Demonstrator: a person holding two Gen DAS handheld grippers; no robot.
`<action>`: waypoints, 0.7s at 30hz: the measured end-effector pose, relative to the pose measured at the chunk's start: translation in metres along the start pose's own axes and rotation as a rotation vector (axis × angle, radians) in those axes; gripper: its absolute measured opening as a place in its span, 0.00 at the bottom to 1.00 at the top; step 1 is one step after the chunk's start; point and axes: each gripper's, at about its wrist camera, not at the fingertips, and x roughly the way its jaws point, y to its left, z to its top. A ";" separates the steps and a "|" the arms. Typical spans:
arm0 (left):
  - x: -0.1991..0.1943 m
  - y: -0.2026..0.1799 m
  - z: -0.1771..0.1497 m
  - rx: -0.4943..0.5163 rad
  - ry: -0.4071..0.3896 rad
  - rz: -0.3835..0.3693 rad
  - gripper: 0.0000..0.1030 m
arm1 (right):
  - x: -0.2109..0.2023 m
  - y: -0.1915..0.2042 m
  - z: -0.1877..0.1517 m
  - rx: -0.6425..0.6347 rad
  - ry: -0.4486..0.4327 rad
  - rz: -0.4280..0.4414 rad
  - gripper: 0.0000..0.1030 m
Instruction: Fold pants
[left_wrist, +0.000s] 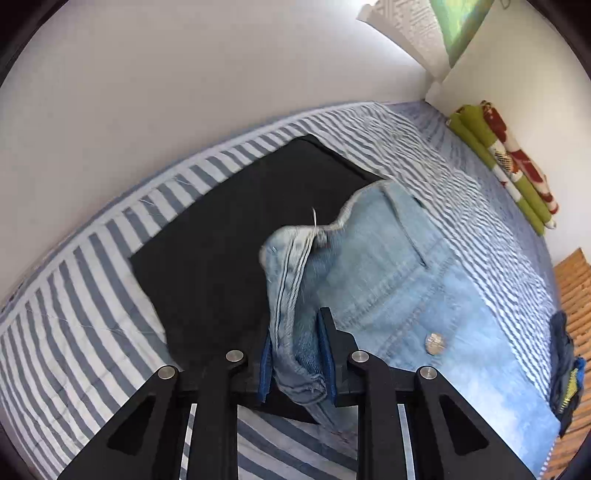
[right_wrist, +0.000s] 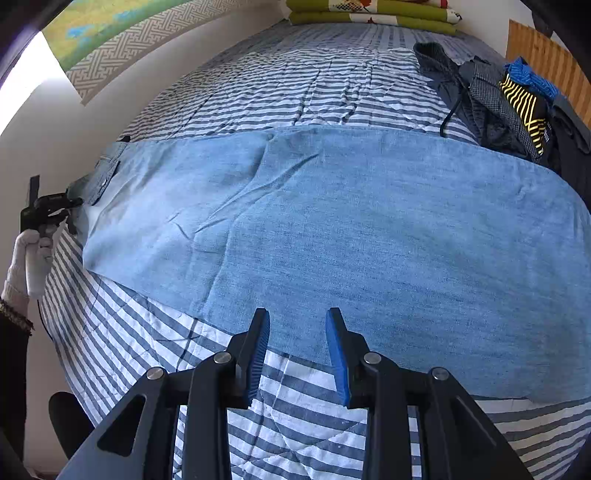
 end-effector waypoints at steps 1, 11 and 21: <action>0.008 0.009 0.001 -0.019 0.027 0.041 0.12 | 0.002 -0.002 0.000 0.002 0.002 0.008 0.28; -0.059 -0.034 -0.004 0.142 -0.096 -0.063 0.48 | 0.010 -0.028 0.014 0.001 -0.022 0.025 0.28; -0.014 -0.274 -0.080 0.500 0.193 -0.446 0.62 | 0.033 -0.005 0.126 -0.160 -0.046 0.095 0.37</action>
